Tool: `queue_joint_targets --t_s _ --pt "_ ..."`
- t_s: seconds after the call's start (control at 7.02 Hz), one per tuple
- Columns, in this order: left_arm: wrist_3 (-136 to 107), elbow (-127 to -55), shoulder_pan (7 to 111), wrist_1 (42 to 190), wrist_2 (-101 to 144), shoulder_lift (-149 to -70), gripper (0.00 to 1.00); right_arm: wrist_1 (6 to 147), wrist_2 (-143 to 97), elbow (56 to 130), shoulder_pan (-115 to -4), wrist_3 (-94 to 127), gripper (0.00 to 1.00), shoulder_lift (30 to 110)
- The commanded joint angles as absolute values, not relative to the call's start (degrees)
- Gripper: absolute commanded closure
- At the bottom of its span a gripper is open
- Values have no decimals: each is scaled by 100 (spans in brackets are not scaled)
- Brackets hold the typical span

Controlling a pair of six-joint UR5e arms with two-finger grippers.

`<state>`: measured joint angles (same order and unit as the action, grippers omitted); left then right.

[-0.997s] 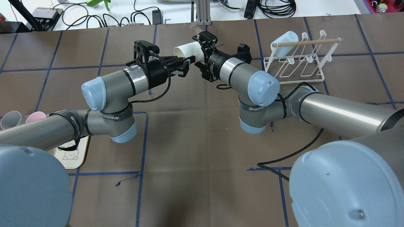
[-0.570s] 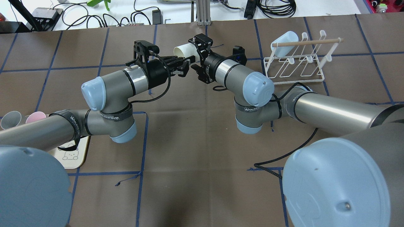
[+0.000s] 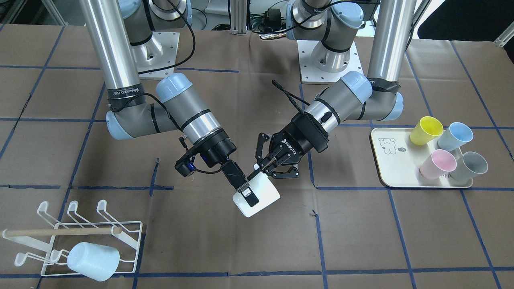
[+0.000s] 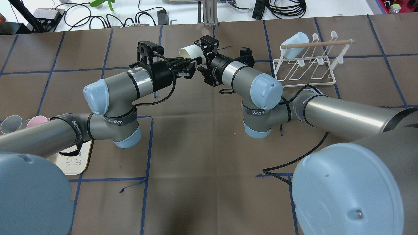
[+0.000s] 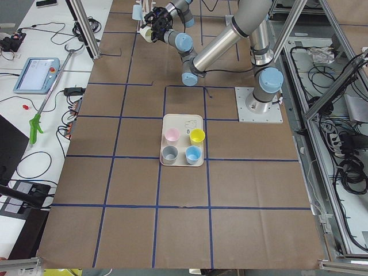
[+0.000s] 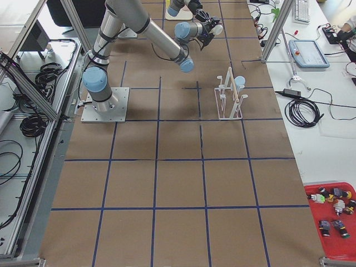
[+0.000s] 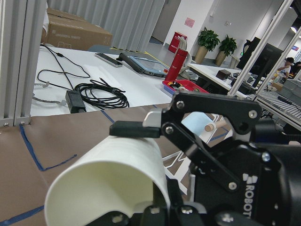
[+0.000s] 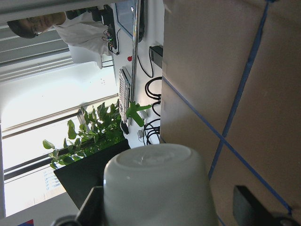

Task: Transfer IKEA cup to right arm and place on rack

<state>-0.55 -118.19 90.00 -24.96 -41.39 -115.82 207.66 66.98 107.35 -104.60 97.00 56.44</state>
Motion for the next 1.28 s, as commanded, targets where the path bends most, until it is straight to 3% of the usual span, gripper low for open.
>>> queue_joint_targets --t_s 0.0,0.14,0.57,0.85,1.14 --pt "-62 -11821 9000 -2514 -4140 -11593 100 20681 6697 10705 -10477 9703 10 5660" --pt "-70 -11821 9000 -2514 -4140 -11584 100 20681 6689 10705 -10468 9729 18 5669" --pt "-70 -11821 9000 -2522 -4148 -11584 99 20602 6706 10679 -10450 9870 22 5766" --pt "-79 -11821 9000 -2522 -4183 -11514 80 20602 6706 10661 -10459 9844 47 5766" --pt "-166 -11813 9000 -2522 -4192 -11514 65 20602 6697 10661 -10459 9826 54 5774"
